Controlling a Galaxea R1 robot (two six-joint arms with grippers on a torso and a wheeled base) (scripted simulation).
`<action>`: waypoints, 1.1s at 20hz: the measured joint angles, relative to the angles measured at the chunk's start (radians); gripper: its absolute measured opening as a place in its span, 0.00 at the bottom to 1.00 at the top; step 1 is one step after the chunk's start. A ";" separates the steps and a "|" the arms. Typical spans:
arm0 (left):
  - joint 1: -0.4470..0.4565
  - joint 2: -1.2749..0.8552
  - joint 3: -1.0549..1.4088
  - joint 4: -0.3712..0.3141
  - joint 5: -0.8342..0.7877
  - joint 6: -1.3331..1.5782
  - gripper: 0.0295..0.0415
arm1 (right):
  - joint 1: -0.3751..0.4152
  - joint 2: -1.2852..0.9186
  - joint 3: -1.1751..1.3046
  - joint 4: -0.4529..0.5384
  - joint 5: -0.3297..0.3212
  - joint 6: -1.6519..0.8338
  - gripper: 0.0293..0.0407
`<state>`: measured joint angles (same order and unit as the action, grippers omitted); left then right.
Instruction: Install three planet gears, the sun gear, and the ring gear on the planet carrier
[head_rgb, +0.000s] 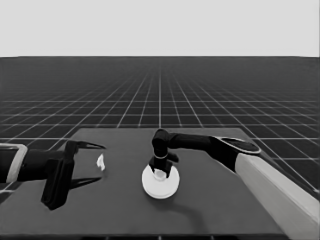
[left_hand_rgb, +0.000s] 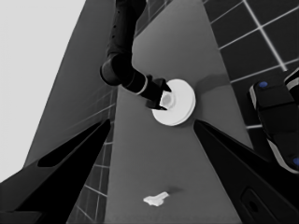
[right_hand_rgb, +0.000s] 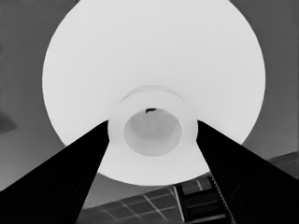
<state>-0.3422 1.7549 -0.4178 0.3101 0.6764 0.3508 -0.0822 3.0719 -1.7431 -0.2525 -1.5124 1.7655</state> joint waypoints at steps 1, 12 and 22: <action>0.000 0.000 0.000 0.000 0.000 0.000 0.75 | 0.000 0.000 0.000 0.000 0.000 0.009 0.49; 0.000 0.000 0.000 0.000 0.000 0.000 0.75 | 0.001 0.000 0.000 0.000 0.000 0.096 0.78; 0.000 0.000 0.000 0.000 0.000 0.000 0.75 | 0.072 -0.009 0.041 0.057 -0.024 -0.214 0.82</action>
<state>-0.3422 1.7549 -0.4178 0.3101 0.6764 0.3508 -0.0106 3.0634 -1.7024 -0.1951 -1.5362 1.5512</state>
